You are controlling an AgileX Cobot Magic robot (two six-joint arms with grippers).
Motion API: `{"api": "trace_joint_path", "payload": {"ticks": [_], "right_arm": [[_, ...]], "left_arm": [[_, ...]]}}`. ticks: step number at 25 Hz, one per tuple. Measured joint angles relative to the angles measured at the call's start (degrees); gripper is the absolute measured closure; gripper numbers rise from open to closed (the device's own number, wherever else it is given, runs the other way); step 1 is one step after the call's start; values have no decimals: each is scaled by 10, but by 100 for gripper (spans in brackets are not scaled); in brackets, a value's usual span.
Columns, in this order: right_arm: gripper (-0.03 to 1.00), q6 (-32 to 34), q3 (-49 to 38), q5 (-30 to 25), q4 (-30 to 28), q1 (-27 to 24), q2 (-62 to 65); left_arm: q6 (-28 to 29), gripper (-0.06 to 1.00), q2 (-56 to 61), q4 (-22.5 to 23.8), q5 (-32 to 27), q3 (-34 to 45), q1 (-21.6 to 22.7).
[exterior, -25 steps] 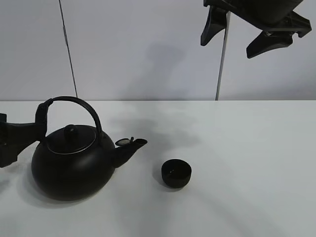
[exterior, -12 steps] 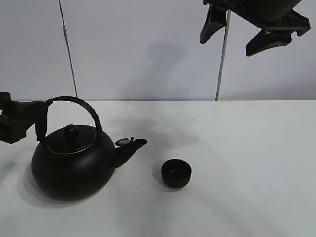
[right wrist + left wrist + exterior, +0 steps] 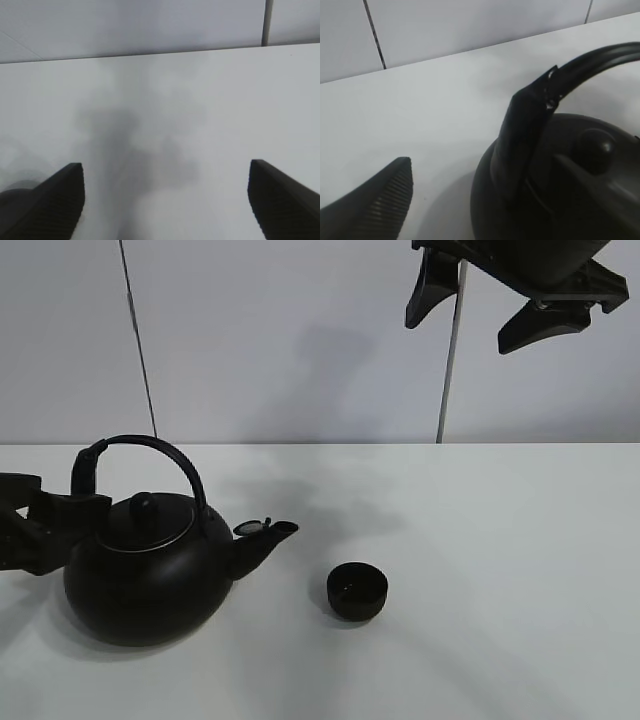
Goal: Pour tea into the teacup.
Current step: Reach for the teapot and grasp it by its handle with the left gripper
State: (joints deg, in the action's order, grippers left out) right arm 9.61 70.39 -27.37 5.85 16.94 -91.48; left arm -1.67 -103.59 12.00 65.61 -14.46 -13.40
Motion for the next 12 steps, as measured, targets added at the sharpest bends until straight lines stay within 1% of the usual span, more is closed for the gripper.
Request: {"api": "trace_joint_path", "payload": {"ticks": [12], "right_arm": [[35, 0, 0, 1, 0, 0, 0]], "left_arm": [[-2, 40, -12, 4, 2, -48, 0]]}}
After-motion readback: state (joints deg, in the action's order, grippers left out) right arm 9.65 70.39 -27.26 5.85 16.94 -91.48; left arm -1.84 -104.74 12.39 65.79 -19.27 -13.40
